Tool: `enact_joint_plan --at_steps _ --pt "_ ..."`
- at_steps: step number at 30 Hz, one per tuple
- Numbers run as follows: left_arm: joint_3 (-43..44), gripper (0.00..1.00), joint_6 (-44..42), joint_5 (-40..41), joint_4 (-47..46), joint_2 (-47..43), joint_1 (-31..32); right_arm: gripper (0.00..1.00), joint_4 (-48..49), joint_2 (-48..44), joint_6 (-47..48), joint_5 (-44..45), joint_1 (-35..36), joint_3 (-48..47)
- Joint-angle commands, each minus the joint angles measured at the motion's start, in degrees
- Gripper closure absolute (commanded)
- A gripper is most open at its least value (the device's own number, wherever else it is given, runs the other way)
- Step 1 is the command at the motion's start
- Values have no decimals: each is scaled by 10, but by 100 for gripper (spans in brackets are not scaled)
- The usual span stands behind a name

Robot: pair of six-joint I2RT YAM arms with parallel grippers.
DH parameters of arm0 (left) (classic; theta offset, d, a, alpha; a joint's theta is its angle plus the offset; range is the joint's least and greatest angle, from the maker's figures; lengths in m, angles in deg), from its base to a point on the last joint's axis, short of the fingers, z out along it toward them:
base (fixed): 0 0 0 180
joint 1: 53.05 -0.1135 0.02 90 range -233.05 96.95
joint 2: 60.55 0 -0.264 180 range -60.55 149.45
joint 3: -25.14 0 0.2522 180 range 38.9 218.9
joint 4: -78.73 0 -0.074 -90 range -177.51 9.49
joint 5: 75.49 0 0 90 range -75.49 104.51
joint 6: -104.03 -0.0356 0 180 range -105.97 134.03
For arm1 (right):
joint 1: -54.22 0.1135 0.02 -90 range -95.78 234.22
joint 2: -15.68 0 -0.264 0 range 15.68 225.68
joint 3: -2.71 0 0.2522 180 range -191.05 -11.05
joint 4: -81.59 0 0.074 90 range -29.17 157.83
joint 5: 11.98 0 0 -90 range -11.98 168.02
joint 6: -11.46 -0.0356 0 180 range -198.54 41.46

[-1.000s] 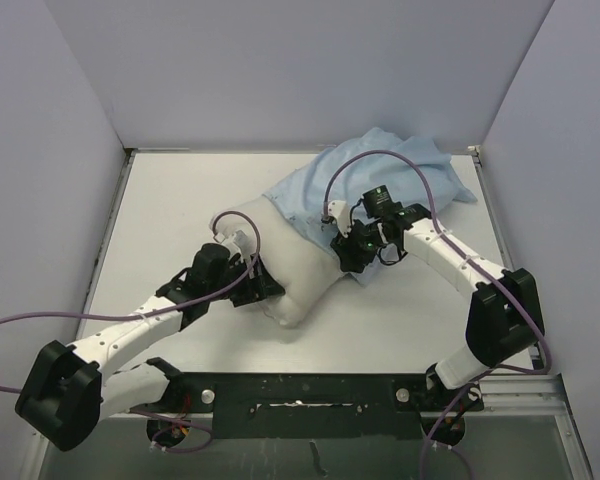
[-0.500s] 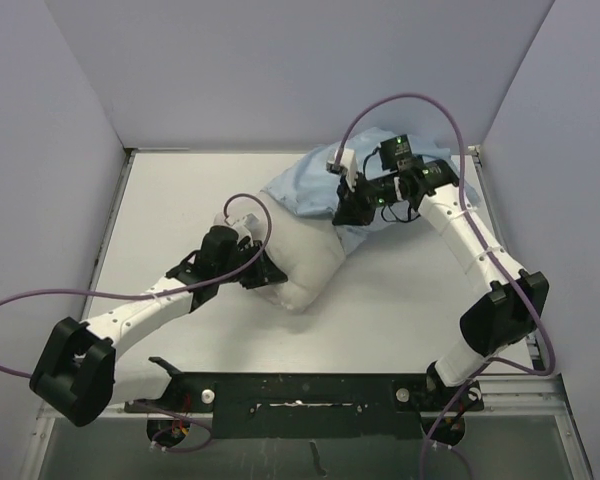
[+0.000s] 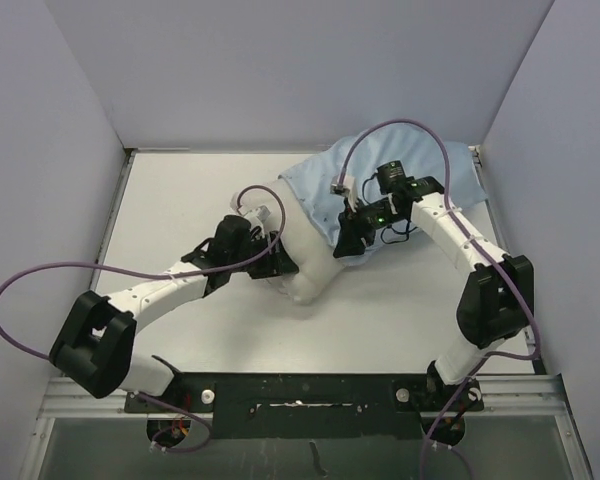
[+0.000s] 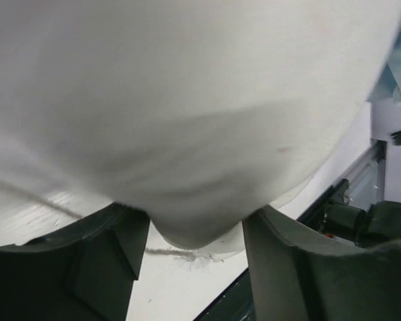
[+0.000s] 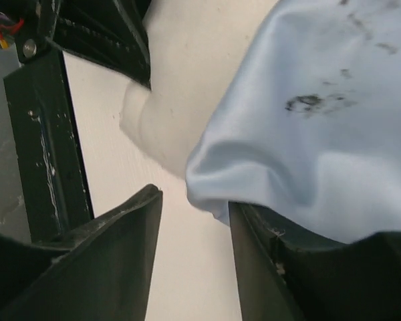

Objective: Put the pillow into the pillowcase

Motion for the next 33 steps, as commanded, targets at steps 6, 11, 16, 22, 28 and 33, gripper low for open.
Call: enact_joint_plan --at_steps 6,11,16,22,28,33 --pt "6 19 -185 166 105 -194 4 30 -37 -110 104 -160 -124 58" --pt "-3 6 -310 233 74 -265 92 27 1 -112 71 -182 -177 82" --pt "40 2 -479 361 119 -184 246 27 46 -110 27 -194 -202 113" --pt "164 2 -559 517 200 21 303 27 62 -110 18 -188 -212 128" --pt "271 5 -569 657 263 179 289 27 67 -118 20 -181 -217 143" --pt "268 42 -568 591 223 188 257 27 65 -123 29 -173 -221 153"
